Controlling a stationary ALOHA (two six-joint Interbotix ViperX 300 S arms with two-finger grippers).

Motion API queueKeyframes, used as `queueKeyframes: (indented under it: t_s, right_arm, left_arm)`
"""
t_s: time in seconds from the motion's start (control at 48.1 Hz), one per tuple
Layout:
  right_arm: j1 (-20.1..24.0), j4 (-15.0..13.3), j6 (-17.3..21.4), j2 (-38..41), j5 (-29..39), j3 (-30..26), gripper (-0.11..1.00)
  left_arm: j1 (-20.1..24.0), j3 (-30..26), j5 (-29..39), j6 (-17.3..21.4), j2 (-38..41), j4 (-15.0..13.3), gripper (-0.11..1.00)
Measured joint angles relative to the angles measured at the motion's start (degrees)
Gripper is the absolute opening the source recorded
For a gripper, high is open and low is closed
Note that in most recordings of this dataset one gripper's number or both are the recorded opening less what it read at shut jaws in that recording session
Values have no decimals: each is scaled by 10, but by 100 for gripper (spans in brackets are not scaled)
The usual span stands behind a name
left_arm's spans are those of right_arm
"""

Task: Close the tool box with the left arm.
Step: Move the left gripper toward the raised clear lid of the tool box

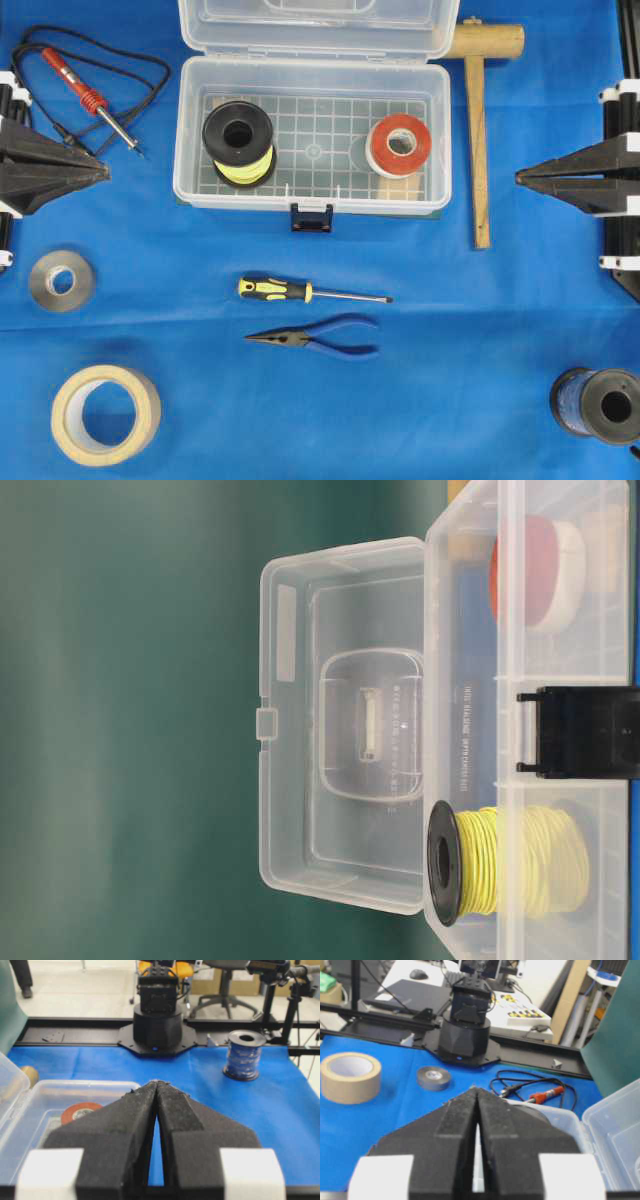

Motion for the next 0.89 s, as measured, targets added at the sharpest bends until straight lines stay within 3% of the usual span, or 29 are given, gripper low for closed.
queueKeyframes:
  t_s: [0.104,0.312,0.458,0.666,0.77,0.895]
  right_arm:
    - [-9,0,1,0,4,-10,0]
    - [-30,0,1,4,22,-20,0]
    - [-40,0,3,10,28,-20,0]
    - [-40,0,3,19,35,-20,0]
    - [-40,0,3,24,38,-20,0]
    - [-40,0,3,29,43,-20,0]
  left_arm:
    - [1,-4,0,3,4,-19,0]
    - [26,-27,10,8,5,-24,0]
    - [80,-61,66,16,7,-23,0]
    - [168,-137,181,61,29,-23,1]
    - [205,-178,217,91,62,-23,18]
    - [241,-230,241,123,121,-23,55]
